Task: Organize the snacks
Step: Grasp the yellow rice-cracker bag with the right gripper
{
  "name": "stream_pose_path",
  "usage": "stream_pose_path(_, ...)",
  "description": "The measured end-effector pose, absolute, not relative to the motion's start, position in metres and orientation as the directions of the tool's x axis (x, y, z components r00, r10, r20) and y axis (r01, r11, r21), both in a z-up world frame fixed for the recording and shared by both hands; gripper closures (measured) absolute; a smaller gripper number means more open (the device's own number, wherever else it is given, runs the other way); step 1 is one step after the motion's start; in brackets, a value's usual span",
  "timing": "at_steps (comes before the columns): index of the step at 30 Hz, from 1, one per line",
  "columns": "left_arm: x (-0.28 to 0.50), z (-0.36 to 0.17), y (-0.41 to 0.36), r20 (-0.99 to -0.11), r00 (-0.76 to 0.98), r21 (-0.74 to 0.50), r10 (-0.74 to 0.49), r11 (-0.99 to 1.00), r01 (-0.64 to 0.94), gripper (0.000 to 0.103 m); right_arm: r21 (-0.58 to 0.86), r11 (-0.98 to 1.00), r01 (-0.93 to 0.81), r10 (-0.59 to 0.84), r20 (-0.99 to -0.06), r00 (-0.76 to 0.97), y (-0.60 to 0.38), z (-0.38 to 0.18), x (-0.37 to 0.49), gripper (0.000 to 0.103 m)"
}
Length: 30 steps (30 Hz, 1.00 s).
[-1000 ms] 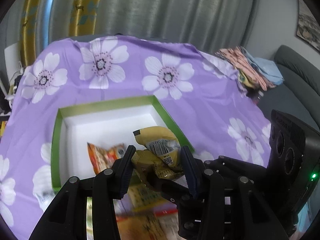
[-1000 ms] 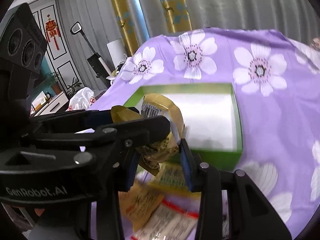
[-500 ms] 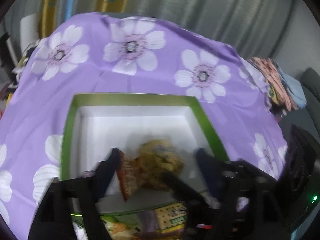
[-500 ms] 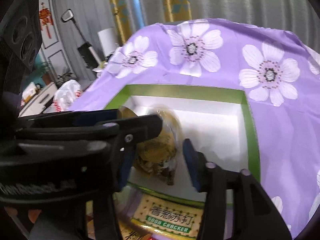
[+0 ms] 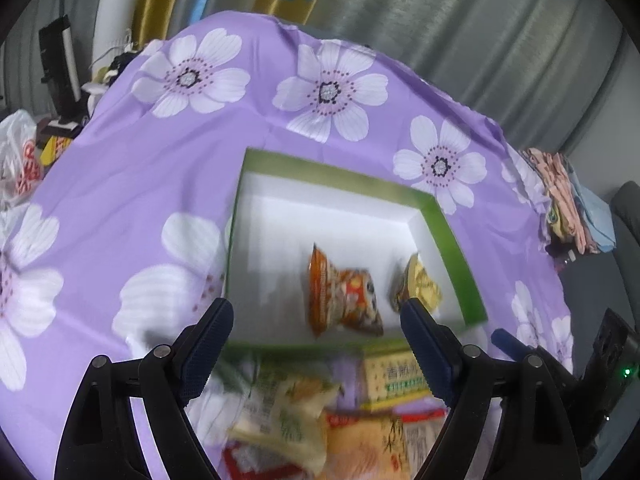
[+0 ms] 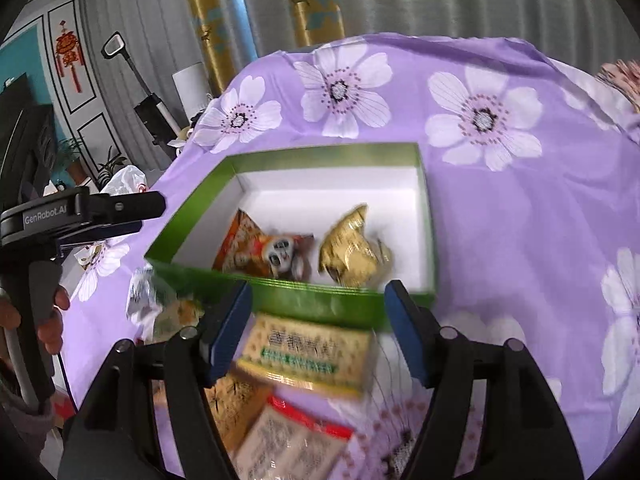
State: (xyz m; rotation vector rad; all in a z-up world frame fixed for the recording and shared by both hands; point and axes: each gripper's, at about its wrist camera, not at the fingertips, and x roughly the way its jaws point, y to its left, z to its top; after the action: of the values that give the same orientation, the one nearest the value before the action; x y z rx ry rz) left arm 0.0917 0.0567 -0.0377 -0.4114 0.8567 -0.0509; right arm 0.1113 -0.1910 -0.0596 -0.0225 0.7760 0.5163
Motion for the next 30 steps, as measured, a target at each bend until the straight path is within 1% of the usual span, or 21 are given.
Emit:
stream_pose_path(8,0.048,-0.036,0.055,-0.719,0.653,-0.38,-0.239,0.922,-0.081,0.017,0.183,0.868,-0.462,0.446,-0.697,0.561,-0.2,-0.067,0.071,0.034)
stream_pose_path(17,0.006,-0.053,0.033,-0.73,0.597,-0.394,-0.332,0.919,0.028,0.017,0.194,0.824,-0.533,0.488,-0.722,0.491,-0.19,-0.079,0.034,0.034)
stream_pose_path(24,-0.005,-0.072,0.012,-0.736,0.569,-0.376,-0.366,0.921,0.106,0.017,0.188,0.799,-0.572,0.497,-0.742,0.45,-0.177,-0.095,0.018,0.034)
stream_pose_path(30,-0.003,-0.088,0.003,-0.742,0.548,-0.385,-0.386,0.915,0.123,0.017,0.157,0.788,-0.596,0.486,-0.753,0.444,-0.164,-0.107,0.014,0.036)
